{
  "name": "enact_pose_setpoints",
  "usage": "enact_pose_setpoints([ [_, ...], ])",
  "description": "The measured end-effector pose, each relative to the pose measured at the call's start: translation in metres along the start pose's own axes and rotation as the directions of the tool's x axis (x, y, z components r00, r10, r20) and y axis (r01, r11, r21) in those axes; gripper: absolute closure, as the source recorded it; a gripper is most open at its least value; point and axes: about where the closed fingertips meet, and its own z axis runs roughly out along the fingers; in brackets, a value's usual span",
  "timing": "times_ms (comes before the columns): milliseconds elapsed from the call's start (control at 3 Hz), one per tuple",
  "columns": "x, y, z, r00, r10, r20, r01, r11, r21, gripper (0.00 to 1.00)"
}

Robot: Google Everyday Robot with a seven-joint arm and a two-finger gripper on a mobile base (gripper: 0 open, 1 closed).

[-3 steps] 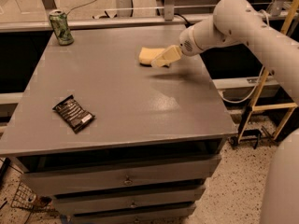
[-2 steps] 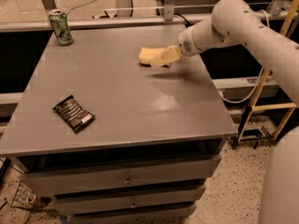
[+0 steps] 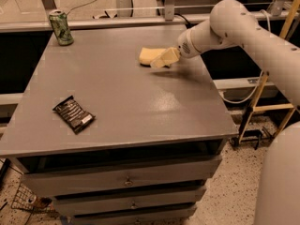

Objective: Move sponge near rxbar chocolate

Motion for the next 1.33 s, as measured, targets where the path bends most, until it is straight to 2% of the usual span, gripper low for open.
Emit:
enact_pose_setpoints([
  [333,0.001,0.0,0.005,1.0,0.004,-0.002,-0.004,1.0,-0.007,0.36],
  [667,-0.002,0.002,0.006,1.0,0.0,0.001,0.0,0.9997,-0.024,0.67],
  [1000,-0.008,0.008,0.002,0.999,0.018,0.031,-0.016,0.998,-0.061,0.9],
  [1333,-0.032,0.031,-0.017,0.996,-0.054,0.074,0.062,0.9924,-0.106,1.0],
])
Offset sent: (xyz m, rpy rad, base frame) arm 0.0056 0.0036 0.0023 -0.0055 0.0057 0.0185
